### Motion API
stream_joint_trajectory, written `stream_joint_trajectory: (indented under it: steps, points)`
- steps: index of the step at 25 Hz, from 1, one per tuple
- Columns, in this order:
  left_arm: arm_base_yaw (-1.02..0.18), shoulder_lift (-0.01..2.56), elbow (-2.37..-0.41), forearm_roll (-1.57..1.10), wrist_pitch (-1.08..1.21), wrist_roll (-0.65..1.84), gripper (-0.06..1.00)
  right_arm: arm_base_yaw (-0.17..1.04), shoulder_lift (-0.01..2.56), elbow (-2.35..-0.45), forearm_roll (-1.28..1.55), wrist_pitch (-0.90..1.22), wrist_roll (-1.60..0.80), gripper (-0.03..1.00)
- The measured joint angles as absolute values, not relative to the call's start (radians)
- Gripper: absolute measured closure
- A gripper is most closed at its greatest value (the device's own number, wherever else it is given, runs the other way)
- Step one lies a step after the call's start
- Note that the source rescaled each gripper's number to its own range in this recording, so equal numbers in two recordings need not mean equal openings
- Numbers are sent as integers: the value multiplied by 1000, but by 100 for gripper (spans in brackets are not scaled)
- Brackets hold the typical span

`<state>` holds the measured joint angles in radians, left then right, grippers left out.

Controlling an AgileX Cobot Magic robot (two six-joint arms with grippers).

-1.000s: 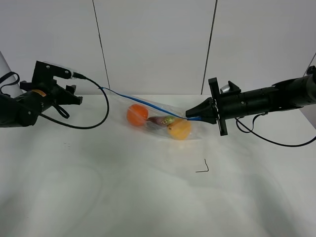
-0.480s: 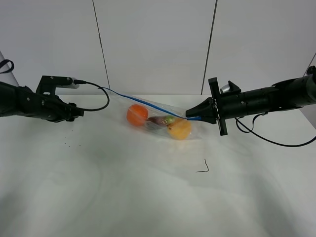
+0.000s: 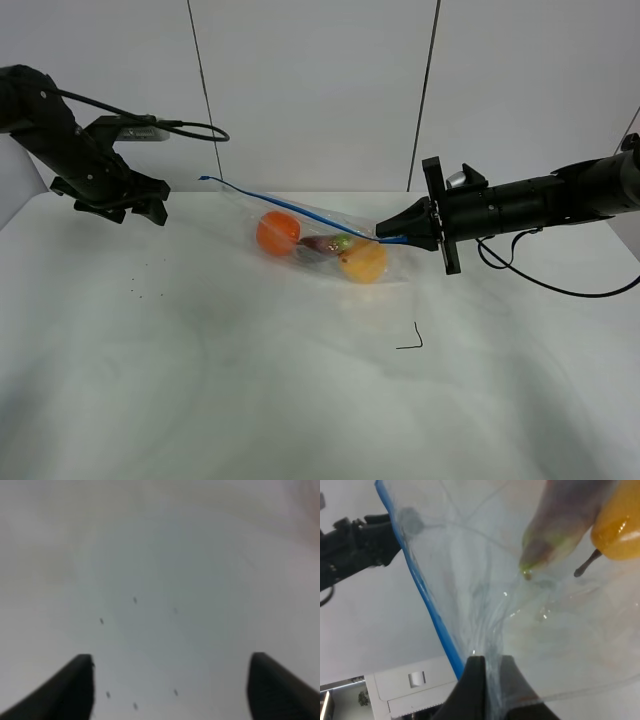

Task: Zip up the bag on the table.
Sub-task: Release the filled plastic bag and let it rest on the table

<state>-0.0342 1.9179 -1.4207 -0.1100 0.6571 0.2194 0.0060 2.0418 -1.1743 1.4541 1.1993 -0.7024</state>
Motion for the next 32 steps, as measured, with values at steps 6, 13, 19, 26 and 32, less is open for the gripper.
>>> stream_joint_trajectory:
  steps: [6, 13, 19, 26, 32]
  points:
    - [-34, 1918, -1526, -108, 919, 108, -5, 6, 2042, -1174, 1454, 1199, -702, 97]
    - [-34, 1917, -1598, -77, 1165, 35, -4, 6, 2042, -1174, 1454, 1199, -702, 97]
    - [-34, 1865, -1558, -54, 1165, 0, 1, 6, 2042, -1174, 1454, 1199, -699, 97]
    - [-34, 1659, -1354, 0, 1165, 0, 2, 6, 2042, -1174, 1452, 1199, -699, 97]
    - [-34, 1392, -1084, 0, 1165, 0, 2, 6, 2042, -1174, 1451, 1199, -699, 97]
